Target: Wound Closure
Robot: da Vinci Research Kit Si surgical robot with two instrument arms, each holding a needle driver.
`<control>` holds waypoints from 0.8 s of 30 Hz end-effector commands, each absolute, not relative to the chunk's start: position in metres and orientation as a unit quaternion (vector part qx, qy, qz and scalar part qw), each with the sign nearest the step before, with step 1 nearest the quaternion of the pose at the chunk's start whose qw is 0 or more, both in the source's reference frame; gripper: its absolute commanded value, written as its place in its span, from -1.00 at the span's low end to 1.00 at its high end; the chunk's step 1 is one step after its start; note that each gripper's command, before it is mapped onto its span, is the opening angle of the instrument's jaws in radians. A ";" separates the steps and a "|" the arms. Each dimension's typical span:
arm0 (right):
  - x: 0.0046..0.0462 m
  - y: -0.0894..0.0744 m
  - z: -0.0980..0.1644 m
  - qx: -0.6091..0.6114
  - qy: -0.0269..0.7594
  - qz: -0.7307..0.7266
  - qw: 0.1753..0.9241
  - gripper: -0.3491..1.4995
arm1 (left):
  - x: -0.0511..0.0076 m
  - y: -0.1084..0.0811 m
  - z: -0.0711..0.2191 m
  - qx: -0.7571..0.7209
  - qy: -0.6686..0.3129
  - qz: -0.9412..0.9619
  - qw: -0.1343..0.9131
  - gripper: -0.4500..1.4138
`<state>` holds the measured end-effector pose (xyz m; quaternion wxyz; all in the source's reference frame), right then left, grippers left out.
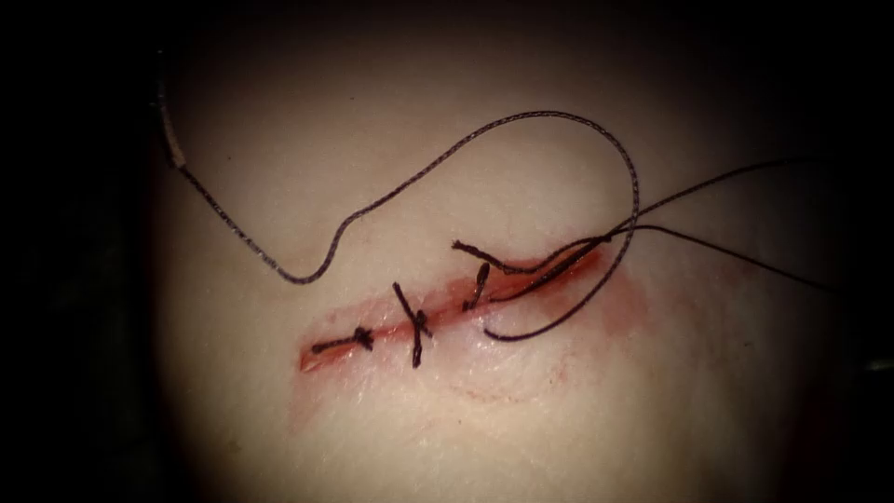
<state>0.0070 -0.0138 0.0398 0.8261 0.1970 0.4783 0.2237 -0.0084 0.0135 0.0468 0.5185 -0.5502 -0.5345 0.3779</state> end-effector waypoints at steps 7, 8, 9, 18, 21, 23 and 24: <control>0.0174 -0.017 0.044 0.245 0.609 0.182 0.732 0.64 | -0.0089 0.014 0.047 -0.554 -0.530 0.382 0.515 -1.00; 0.0187 -0.018 0.045 0.250 0.613 0.180 0.727 0.51 | -0.0089 0.014 0.047 -0.556 -0.528 0.385 0.514 -1.00; 0.0202 -0.019 0.046 0.251 0.614 0.171 0.728 0.29 | -0.0088 0.014 0.046 -0.565 -0.524 0.385 0.509 -1.00; 0.0253 -0.021 0.050 0.254 0.633 0.159 0.714 0.24 | -0.0080 0.016 0.044 -0.598 -0.512 0.372 0.492 -1.00; 0.0271 -0.021 0.049 0.242 0.646 0.174 0.702 0.24 | -0.0083 0.015 0.044 -0.598 -0.511 0.372 0.493 -1.00; 0.0274 -0.021 0.049 0.240 0.651 0.181 0.697 0.26 | -0.0084 0.015 0.044 -0.599 -0.509 0.372 0.493 -1.00; 0.0275 -0.021 0.049 0.240 0.652 0.182 0.696 0.26 | -0.0085 0.015 0.044 -0.600 -0.509 0.373 0.493 -1.00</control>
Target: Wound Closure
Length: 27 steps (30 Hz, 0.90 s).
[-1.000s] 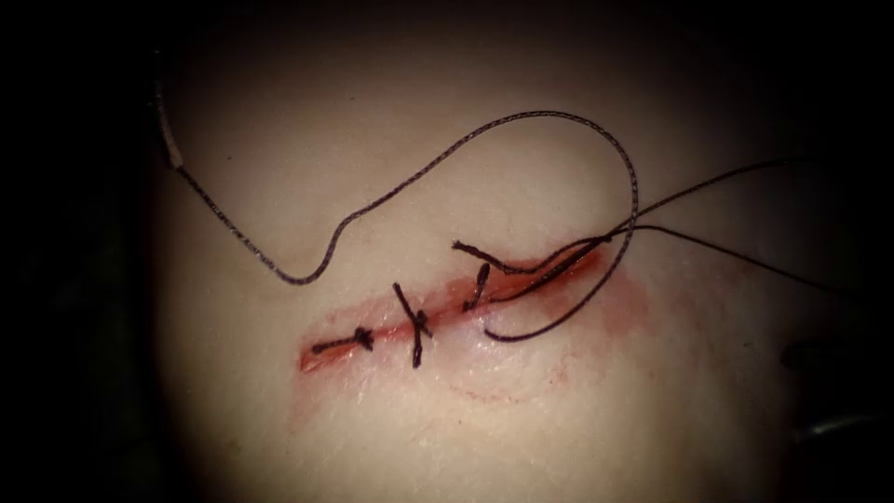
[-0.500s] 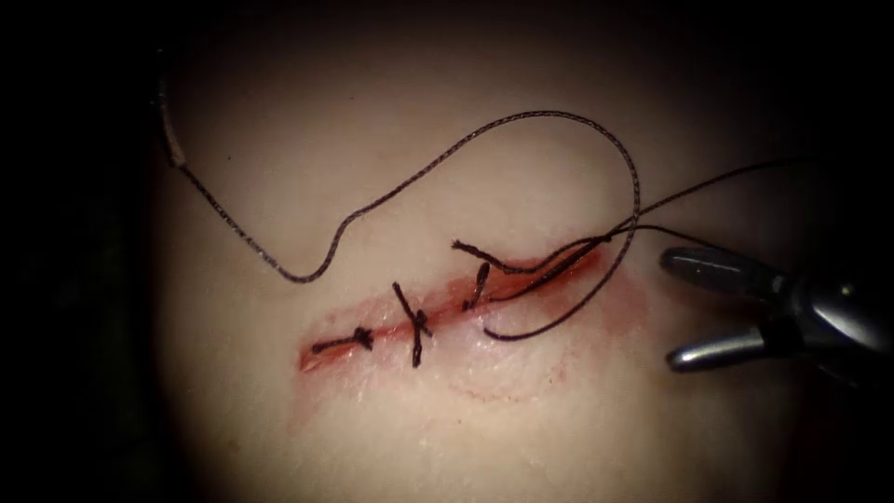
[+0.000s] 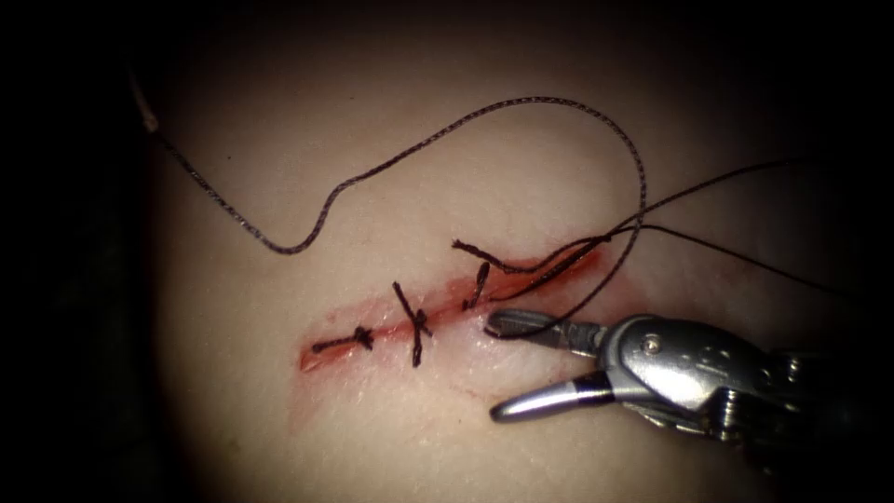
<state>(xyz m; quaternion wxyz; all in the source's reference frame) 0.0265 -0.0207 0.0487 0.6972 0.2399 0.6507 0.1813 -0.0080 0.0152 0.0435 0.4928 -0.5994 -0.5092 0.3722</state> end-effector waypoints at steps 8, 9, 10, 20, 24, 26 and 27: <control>0.0282 -0.020 0.047 0.243 0.654 0.197 0.689 -1.00 | -0.0087 0.015 0.044 -0.601 -0.506 0.373 0.494 -1.00; 0.0280 -0.020 0.047 0.262 0.646 0.217 0.683 -1.00 | -0.0087 0.015 0.044 -0.601 -0.507 0.374 0.492 -1.00; 0.0277 -0.020 0.047 0.280 0.641 0.231 0.676 -1.00 | -0.0087 0.015 0.044 -0.601 -0.507 0.374 0.492 -1.00; 0.0201 -0.022 0.043 0.464 0.500 0.279 0.676 -1.00 | -0.0087 0.015 0.044 -0.599 -0.512 0.373 0.489 -1.00; 0.0154 -0.022 0.040 0.520 0.443 0.295 0.668 -1.00 | -0.0089 0.015 0.044 -0.599 -0.514 0.373 0.487 -1.00; 0.0125 -0.021 0.037 0.542 0.413 0.332 0.652 -1.00 | -0.0091 0.015 0.044 -0.599 -0.516 0.374 0.485 -1.00; 0.0112 -0.020 0.036 0.546 0.399 0.345 0.650 -1.00 | -0.0091 0.015 0.044 -0.599 -0.516 0.374 0.484 -1.00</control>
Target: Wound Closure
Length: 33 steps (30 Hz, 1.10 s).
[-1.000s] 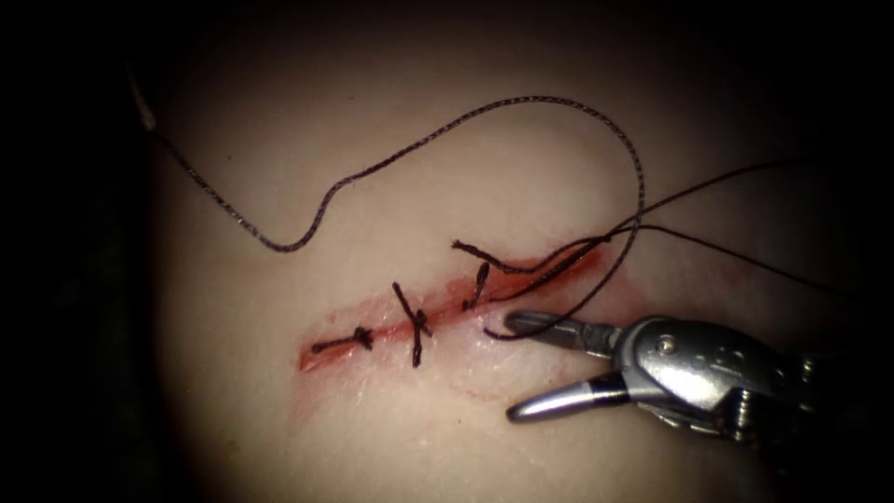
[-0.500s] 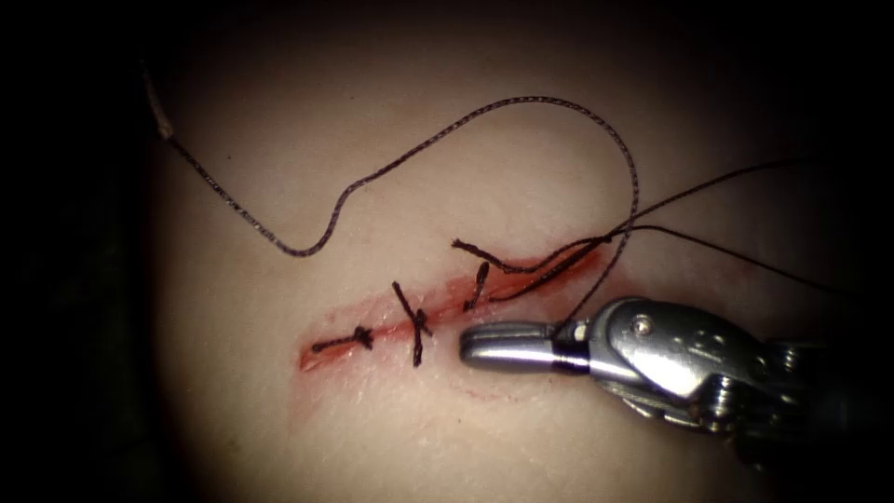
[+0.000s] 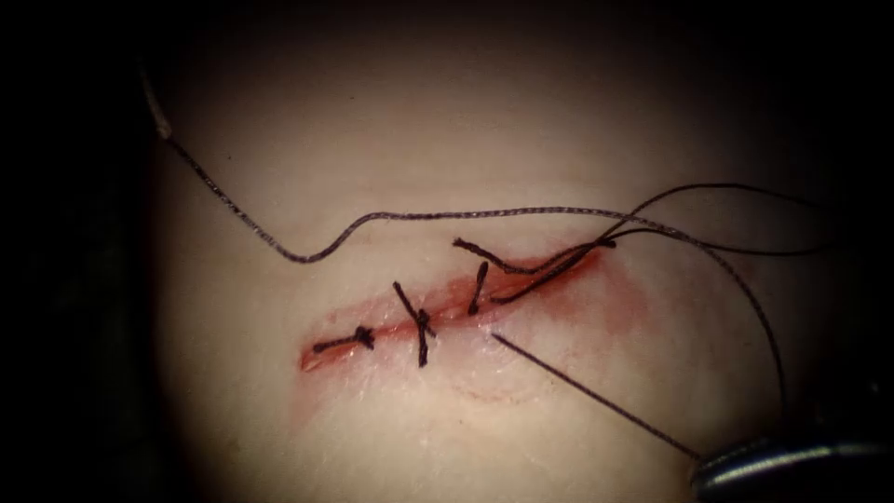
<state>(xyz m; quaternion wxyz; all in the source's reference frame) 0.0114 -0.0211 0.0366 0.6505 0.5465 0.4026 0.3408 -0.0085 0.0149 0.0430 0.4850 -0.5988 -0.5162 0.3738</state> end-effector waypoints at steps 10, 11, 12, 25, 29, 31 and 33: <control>0.0022 -0.014 0.032 0.517 0.376 0.423 0.642 -1.00 | -0.0096 0.015 0.043 -0.600 -0.517 0.374 0.483 -1.00; 0.0025 -0.014 0.032 0.477 0.411 0.398 0.667 -0.85 | -0.0097 0.015 0.043 -0.600 -0.517 0.375 0.483 -1.00; 0.0030 -0.014 0.032 0.453 0.434 0.377 0.681 -0.31 | -0.0096 0.015 0.043 -0.600 -0.517 0.375 0.482 -1.00; 0.0083 -0.013 0.033 0.368 0.608 0.336 0.618 0.42 | -0.0103 0.007 0.047 -0.496 -0.676 0.437 0.326 -1.00; 0.0126 -0.012 0.036 0.339 0.611 0.350 0.624 -0.34 | -0.0111 0.003 0.046 -0.456 -0.715 0.457 0.267 -1.00; 0.0144 -0.012 0.038 0.332 0.610 0.357 0.624 -0.54 | -0.0118 0.002 0.045 -0.443 -0.728 0.460 0.250 -1.00; 0.0171 -0.014 0.041 0.292 0.648 0.257 0.655 -0.60 | -0.0130 0.000 0.044 -0.429 -0.738 0.467 0.231 -1.00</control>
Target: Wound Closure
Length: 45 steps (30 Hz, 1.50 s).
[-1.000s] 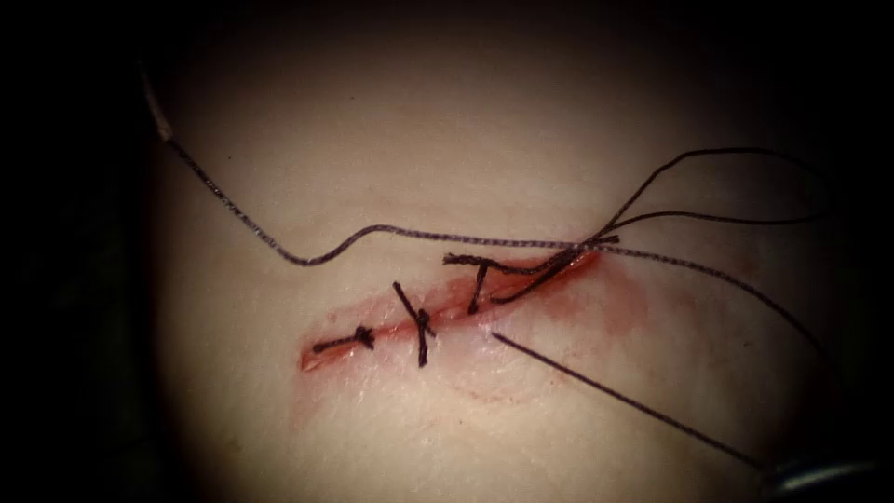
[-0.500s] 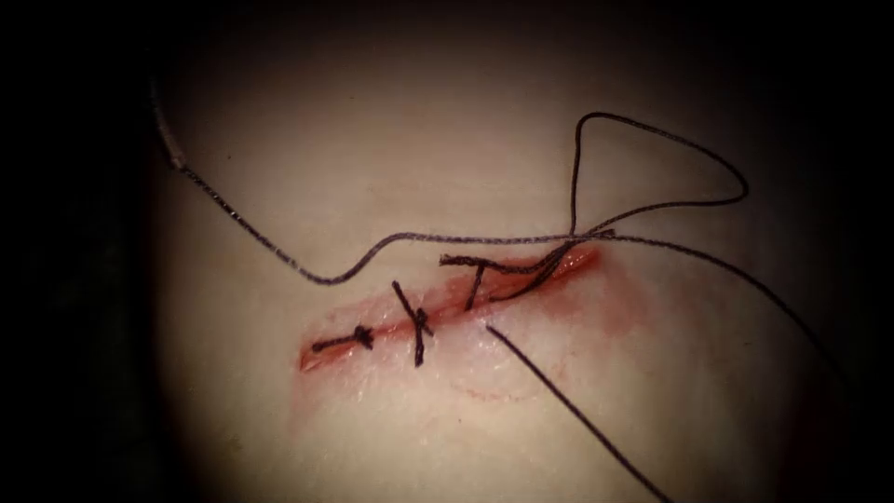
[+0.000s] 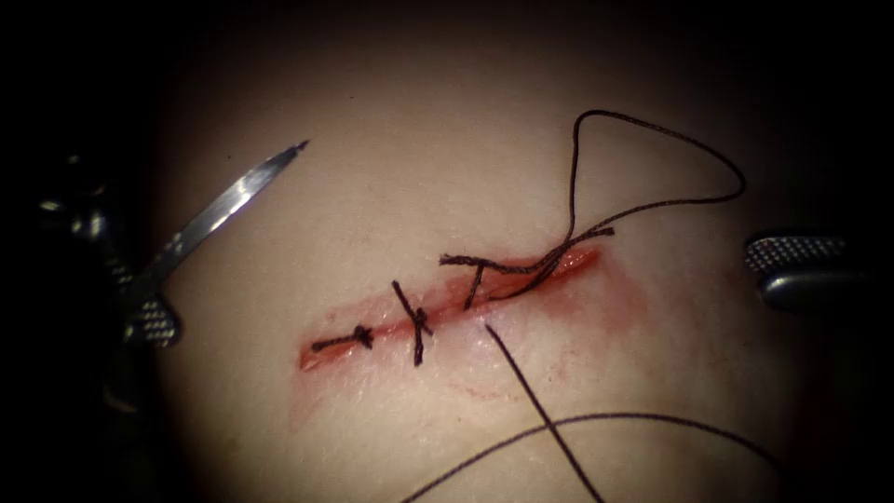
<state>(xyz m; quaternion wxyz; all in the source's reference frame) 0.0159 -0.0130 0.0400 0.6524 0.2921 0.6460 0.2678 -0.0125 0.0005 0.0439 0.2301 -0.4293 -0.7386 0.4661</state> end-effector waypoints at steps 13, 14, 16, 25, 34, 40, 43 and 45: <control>0.0253 -0.019 0.048 0.044 0.689 -0.072 0.720 0.42 | -0.0135 0.001 0.045 -0.422 -0.742 0.467 0.231 -1.00; 0.0253 -0.019 0.048 0.044 0.689 -0.072 0.720 0.42 | -0.0135 0.001 0.045 -0.422 -0.742 0.467 0.231 -1.00; 0.0263 -0.018 0.048 0.003 0.687 -0.112 0.718 0.49 | -0.0138 0.001 0.045 -0.424 -0.742 0.464 0.236 -1.00; 0.0283 -0.020 0.049 0.051 0.659 -0.079 0.746 -1.00 | -0.0141 0.001 0.045 -0.420 -0.744 0.464 0.235 -1.00; 0.0204 -0.019 0.042 0.187 0.594 0.067 0.779 -1.00 | -0.0141 0.001 0.045 -0.418 -0.745 0.463 0.236 -1.00; 0.0134 -0.016 0.035 0.206 0.590 0.110 0.773 -1.00 | -0.0141 0.001 0.045 -0.417 -0.745 0.464 0.235 -1.00; 0.0102 -0.014 0.033 0.201 0.582 0.137 0.776 -1.00 | -0.0141 0.001 0.045 -0.418 -0.745 0.463 0.236 -1.00; 0.0079 -0.012 0.032 0.184 0.577 0.149 0.782 -1.00 | -0.0141 0.001 0.045 -0.418 -0.745 0.463 0.236 -1.00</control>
